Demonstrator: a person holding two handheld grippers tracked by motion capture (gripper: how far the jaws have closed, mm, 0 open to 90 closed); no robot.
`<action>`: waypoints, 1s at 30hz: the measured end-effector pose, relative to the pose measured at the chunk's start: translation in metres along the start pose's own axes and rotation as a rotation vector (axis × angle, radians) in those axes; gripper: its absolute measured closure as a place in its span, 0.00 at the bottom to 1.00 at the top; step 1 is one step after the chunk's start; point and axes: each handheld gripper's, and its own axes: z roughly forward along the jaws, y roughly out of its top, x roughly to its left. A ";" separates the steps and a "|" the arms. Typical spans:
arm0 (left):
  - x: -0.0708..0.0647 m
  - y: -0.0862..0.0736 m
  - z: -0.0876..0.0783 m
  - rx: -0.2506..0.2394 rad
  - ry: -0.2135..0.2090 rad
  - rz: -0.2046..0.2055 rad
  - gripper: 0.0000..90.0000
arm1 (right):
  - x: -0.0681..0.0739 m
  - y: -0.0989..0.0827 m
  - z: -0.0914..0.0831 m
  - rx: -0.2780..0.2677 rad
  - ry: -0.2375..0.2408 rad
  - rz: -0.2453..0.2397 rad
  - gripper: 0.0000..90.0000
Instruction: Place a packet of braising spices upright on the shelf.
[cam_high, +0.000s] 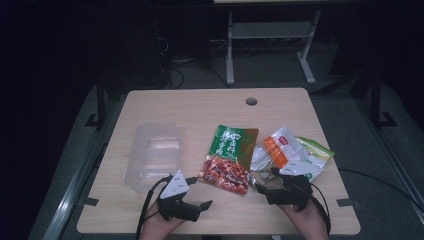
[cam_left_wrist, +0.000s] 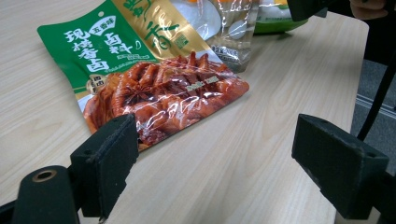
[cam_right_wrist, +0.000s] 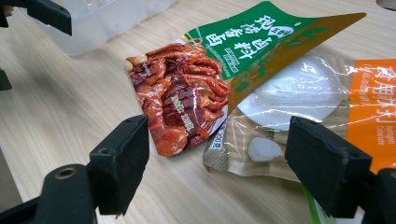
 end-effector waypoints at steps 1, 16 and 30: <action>0.000 0.000 0.000 0.000 0.000 0.000 0.16 | 0.000 0.000 0.000 0.002 0.000 0.003 0.24; -0.001 -0.001 -0.004 -0.008 0.003 0.004 0.16 | 0.005 0.007 0.000 0.018 -0.002 0.010 0.23; -0.002 0.001 -0.004 -0.006 0.006 0.001 0.16 | -0.004 0.061 0.015 0.063 -0.013 -0.027 0.25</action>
